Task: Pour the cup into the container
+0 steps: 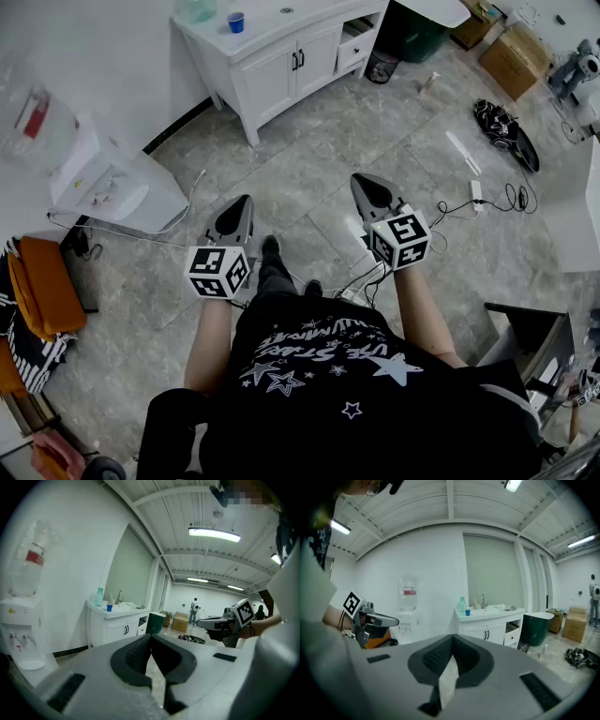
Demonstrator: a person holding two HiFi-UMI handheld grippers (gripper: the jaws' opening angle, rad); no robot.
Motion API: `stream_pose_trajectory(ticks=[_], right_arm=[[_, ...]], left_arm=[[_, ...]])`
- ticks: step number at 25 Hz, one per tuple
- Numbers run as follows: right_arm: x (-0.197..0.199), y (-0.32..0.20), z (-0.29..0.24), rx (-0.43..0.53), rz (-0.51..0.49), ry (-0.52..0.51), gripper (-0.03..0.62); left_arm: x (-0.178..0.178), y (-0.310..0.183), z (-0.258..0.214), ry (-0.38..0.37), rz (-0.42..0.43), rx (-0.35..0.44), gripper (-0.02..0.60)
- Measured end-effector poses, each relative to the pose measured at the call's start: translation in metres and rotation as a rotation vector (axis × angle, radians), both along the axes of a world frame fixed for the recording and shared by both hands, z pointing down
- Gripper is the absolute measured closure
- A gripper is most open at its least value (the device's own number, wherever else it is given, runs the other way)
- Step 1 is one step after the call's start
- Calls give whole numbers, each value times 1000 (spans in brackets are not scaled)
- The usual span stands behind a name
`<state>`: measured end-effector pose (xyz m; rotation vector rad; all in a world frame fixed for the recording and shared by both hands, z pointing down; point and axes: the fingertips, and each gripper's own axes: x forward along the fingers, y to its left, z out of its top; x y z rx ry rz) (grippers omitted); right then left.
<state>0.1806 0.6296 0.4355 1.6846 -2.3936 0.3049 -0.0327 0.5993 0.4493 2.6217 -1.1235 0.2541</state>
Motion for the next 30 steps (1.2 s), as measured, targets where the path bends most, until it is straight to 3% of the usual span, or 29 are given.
stream_pose_trajectory(ticks=[13, 20, 23, 28, 30], right_arm=[[0, -4, 13, -20, -24, -32, 588], [-4, -33, 10, -4, -16, -126, 579], [-15, -54, 8, -3, -40, -140, 416], [-26, -101, 9, -11, -47, -102, 227], [-27, -125, 8, -17, -36, -99, 182]], left_arm=[[2, 3, 12, -33, -26, -47, 569], [-4, -25, 11, -27, -41, -42, 569], [-9, -46, 12, -20, -43, -47, 569], [-17, -96, 12, -6, -37, -47, 569], [-20, -122, 11, -3, -33, -43, 569]])
